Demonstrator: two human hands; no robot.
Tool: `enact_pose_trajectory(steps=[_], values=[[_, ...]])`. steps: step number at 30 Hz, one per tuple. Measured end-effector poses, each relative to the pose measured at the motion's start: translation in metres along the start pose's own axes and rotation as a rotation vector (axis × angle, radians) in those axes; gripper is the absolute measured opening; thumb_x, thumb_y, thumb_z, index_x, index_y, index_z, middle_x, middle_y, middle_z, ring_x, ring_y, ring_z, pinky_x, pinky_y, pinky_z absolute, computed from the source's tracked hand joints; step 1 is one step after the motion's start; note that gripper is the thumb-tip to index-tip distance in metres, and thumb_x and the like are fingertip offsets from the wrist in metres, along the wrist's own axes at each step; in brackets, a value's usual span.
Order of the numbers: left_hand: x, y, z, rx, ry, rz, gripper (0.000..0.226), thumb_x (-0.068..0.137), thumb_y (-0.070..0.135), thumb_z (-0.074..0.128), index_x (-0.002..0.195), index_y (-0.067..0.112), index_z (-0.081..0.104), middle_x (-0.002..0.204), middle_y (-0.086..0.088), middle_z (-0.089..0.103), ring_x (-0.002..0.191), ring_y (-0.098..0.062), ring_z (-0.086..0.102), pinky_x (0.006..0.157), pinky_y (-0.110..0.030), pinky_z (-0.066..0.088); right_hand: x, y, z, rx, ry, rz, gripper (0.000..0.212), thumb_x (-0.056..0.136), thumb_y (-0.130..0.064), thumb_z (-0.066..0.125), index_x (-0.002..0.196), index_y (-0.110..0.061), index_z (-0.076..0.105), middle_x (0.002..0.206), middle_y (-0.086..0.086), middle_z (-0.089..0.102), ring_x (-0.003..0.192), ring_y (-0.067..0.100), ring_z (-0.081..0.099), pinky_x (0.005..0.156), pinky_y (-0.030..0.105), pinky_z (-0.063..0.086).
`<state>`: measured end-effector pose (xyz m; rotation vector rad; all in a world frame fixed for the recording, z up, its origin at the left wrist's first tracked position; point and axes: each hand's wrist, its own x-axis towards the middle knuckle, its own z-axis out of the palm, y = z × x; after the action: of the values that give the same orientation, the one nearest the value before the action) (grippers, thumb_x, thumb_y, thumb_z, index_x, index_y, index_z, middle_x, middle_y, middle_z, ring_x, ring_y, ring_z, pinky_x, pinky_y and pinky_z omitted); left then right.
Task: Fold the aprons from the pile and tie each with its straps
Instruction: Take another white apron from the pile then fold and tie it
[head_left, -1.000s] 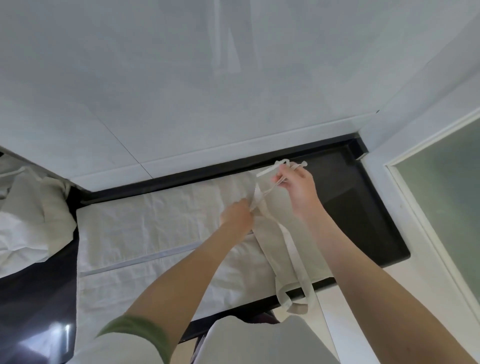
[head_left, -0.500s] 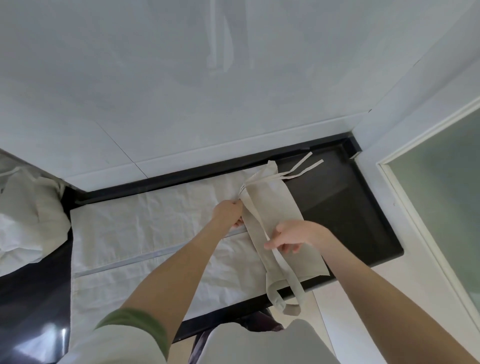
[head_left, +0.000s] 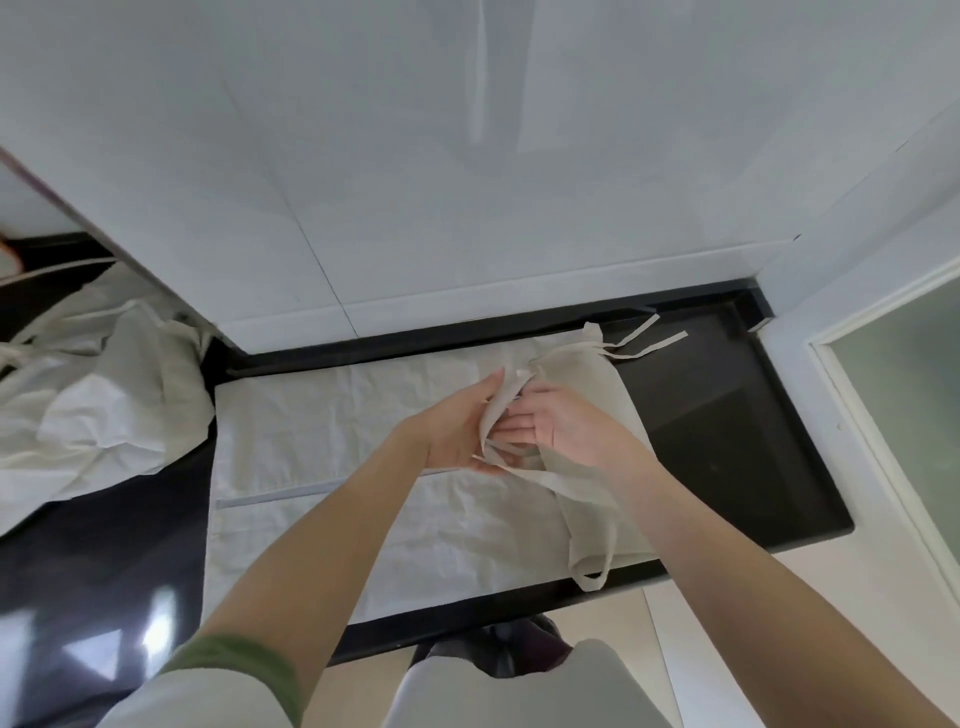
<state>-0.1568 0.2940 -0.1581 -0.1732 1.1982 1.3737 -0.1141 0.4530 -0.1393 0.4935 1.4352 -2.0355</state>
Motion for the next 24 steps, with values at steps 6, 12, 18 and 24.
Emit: enact_pose_trajectory(steps=[6, 12, 18, 24], values=[[-0.025, -0.007, -0.037, 0.213, 0.315, 0.025, 0.037, 0.092, 0.021, 0.064, 0.122, 0.000, 0.058, 0.093, -0.010, 0.074, 0.048, -0.005, 0.046, 0.049, -0.017, 0.035, 0.020, 0.001, 0.015, -0.282, 0.134, -0.052, 0.035, 0.091, 0.004, 0.053, 0.125, -0.004, 0.057, 0.098, 0.011, 0.067, 0.091, 0.018, 0.065, 0.080, 0.025, 0.054], [-0.029, -0.016, -0.066, 0.447, 0.773, -0.082, 0.016, 0.087, 0.020, 0.059, 0.080, 0.006, 0.056, 0.070, -0.003, 0.059, 0.052, -0.014, 0.037, 0.047, -0.022, 0.032, 0.026, 0.027, -0.015, -0.810, 0.298, 0.066, 0.040, 0.090, -0.012, 0.057, 0.129, -0.016, 0.051, 0.112, 0.004, 0.059, 0.102, 0.018, 0.057, 0.086, 0.028, 0.045], [-0.028, -0.029, -0.081, 0.425, 1.033, -0.008, 0.038, 0.089, 0.018, 0.056, 0.121, 0.001, 0.046, 0.112, -0.014, 0.053, 0.091, -0.024, 0.055, 0.060, -0.029, 0.042, 0.024, 0.049, -0.024, -1.116, 0.480, -0.015, 0.047, 0.081, -0.023, 0.071, 0.112, -0.009, 0.039, 0.102, 0.002, 0.040, 0.097, 0.021, 0.044, 0.074, 0.030, 0.036], [-0.033, -0.042, -0.077, 0.680, 1.125, -0.099, 0.057, 0.085, 0.047, 0.060, 0.116, 0.005, 0.038, 0.114, -0.008, 0.047, 0.101, -0.023, 0.050, 0.083, -0.030, 0.038, 0.028, 0.060, -0.017, -1.423, 0.477, 0.062, 0.032, 0.096, -0.022, 0.046, 0.121, -0.002, 0.046, 0.121, 0.013, 0.049, 0.115, 0.029, 0.045, 0.084, 0.037, 0.042]])
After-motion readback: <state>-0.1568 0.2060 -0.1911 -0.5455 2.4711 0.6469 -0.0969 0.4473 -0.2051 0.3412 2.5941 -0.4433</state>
